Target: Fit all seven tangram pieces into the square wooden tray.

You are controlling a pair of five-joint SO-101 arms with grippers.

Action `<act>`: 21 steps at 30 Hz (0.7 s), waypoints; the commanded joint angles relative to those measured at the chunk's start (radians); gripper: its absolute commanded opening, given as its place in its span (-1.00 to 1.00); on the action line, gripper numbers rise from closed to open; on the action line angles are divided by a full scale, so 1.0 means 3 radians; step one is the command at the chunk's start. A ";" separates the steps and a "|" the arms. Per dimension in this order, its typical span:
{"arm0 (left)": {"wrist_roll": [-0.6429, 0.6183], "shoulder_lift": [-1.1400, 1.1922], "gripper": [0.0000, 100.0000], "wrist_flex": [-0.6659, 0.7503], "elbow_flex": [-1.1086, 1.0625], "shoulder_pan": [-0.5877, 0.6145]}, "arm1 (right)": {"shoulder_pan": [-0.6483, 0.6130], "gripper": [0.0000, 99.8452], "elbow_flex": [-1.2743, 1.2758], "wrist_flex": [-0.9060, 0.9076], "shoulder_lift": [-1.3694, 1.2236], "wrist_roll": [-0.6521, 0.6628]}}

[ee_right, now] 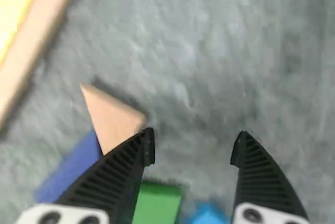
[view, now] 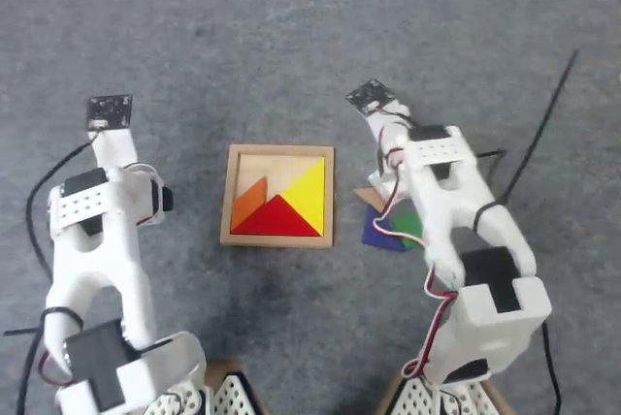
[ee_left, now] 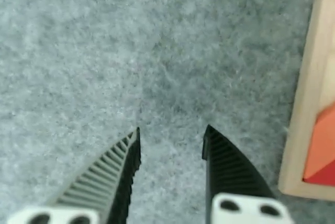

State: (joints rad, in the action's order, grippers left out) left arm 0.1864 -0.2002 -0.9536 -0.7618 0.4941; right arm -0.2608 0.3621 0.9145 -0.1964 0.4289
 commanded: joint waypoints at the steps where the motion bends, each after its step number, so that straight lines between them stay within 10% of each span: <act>1: -0.0031 -0.0159 -0.61 0.0061 0.0018 0.0005 | -0.0100 -0.50 -0.0005 -0.0156 0.0233 -0.0041; 21: -0.0235 -0.0159 -0.61 0.0517 -0.0274 -0.0138 | -0.0468 -0.50 -0.0005 -0.0187 0.0222 -0.0133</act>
State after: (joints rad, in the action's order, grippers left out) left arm 0.1312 -0.2048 -0.8416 -0.8431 0.4588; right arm -0.3652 0.3636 0.8823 -0.1903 0.3982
